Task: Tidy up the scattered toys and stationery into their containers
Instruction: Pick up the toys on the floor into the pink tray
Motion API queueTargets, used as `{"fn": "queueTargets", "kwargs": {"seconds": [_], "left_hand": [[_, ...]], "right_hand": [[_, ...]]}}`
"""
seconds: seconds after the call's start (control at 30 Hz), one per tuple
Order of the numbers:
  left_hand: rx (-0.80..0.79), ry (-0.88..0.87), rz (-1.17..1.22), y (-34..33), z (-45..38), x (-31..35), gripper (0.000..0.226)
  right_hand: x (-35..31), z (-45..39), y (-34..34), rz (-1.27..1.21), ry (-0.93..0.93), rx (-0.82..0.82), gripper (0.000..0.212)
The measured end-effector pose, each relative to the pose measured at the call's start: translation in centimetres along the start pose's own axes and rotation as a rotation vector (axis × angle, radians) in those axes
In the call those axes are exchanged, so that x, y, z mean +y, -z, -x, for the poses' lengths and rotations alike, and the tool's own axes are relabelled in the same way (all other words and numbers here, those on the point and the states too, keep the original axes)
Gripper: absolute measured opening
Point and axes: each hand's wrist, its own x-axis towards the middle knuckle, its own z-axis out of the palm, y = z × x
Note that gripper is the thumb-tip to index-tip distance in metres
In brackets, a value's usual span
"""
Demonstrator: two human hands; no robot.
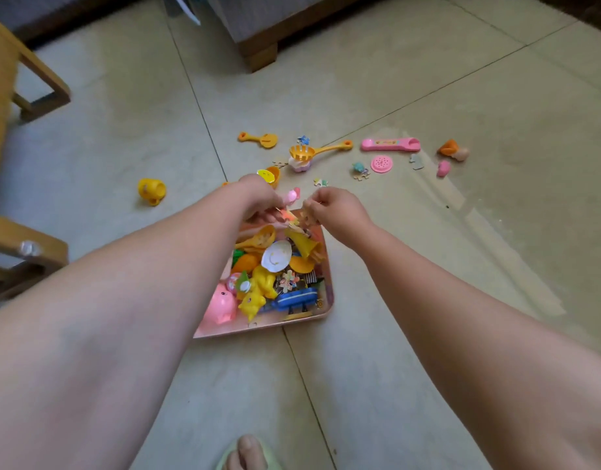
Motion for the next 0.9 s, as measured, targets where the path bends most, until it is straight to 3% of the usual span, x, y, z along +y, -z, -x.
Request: {"fn": "queueTargets", "kwargs": {"seconds": [0.07,0.23,0.43,0.67,0.9], "left_hand": [[0.000,-0.016,-0.018,0.6,-0.7,-0.6,0.030],[0.101,-0.050,-0.252,3.4,-3.4,-0.9,0.032],[0.229,-0.093,-0.388,6.8,-7.7,-3.6,0.029],[0.163,-0.061,-0.277,3.4,-11.5,-7.5,0.068],[0.301,-0.226,-0.358,1.4,-12.6,-7.3,0.032]], "right_hand": [[-0.2,0.1,-0.6,0.090,0.026,-0.027,0.026],[-0.5,-2.0,-0.5,0.070,0.000,0.116,0.017],[-2.7,-5.9,-1.6,0.261,-0.012,0.075,0.018],[-3.9,-9.6,-3.2,0.521,-0.085,-0.048,0.036],[-2.6,-11.8,-4.2,0.666,-0.094,-0.175,0.051]]}}
